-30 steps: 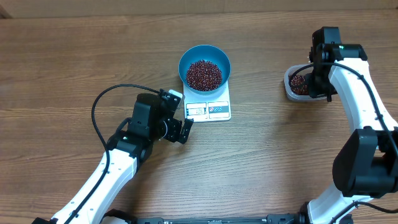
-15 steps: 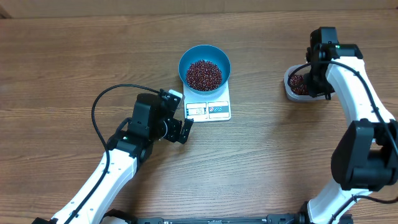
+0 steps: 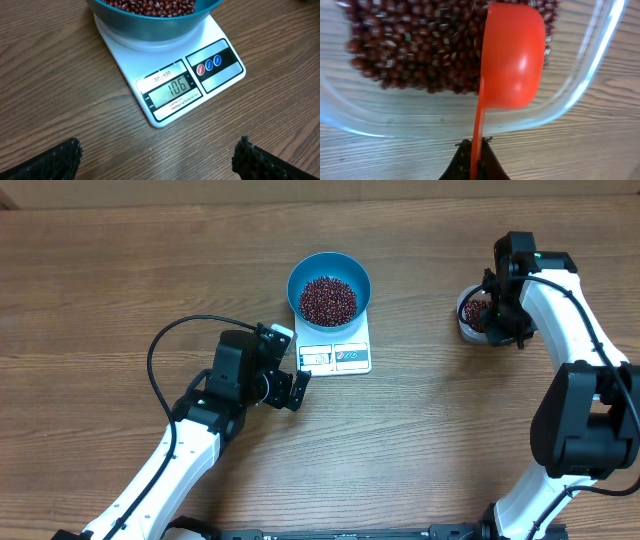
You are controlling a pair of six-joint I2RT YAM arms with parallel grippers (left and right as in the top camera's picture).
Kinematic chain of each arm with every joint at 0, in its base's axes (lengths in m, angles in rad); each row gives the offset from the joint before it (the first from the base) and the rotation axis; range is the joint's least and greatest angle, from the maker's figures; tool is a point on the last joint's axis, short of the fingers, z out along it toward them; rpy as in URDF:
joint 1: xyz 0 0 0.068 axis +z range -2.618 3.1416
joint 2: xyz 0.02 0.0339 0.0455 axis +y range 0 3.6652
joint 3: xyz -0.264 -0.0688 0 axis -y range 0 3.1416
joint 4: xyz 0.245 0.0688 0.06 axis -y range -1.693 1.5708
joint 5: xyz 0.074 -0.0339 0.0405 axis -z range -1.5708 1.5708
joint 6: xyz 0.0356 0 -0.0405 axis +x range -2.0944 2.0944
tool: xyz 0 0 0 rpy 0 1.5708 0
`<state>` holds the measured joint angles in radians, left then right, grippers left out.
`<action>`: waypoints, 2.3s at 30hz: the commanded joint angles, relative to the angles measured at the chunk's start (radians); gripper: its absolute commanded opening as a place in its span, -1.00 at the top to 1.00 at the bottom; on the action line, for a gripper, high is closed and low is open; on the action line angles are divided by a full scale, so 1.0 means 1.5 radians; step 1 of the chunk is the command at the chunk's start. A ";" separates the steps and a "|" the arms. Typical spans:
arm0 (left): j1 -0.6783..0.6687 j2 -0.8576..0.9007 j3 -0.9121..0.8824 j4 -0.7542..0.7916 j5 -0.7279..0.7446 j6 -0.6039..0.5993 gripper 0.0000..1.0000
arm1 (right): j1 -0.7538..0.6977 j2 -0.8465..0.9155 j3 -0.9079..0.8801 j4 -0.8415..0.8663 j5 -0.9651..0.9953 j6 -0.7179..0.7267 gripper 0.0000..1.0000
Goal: Scoop item into bowl and weigh 150g on scale
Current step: 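Dip the red scoop into the bean tub with the right gripper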
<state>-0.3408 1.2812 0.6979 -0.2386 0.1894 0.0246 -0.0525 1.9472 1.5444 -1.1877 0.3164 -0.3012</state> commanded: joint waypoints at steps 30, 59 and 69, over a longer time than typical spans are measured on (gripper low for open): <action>-0.001 0.004 -0.003 0.003 -0.004 -0.007 -0.99 | -0.087 -0.001 0.001 0.065 -0.488 0.242 0.93; -0.001 0.004 -0.003 0.003 -0.004 -0.007 -0.99 | -0.301 -0.001 0.001 -0.086 -0.771 -0.034 0.93; -0.001 0.004 -0.003 0.003 -0.004 -0.007 -0.99 | -0.365 -0.001 0.001 -0.141 -0.851 -0.140 0.93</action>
<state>-0.3408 1.2812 0.6975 -0.2382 0.1894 0.0246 -0.5880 1.9480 1.5444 -1.3888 -0.8921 -0.4332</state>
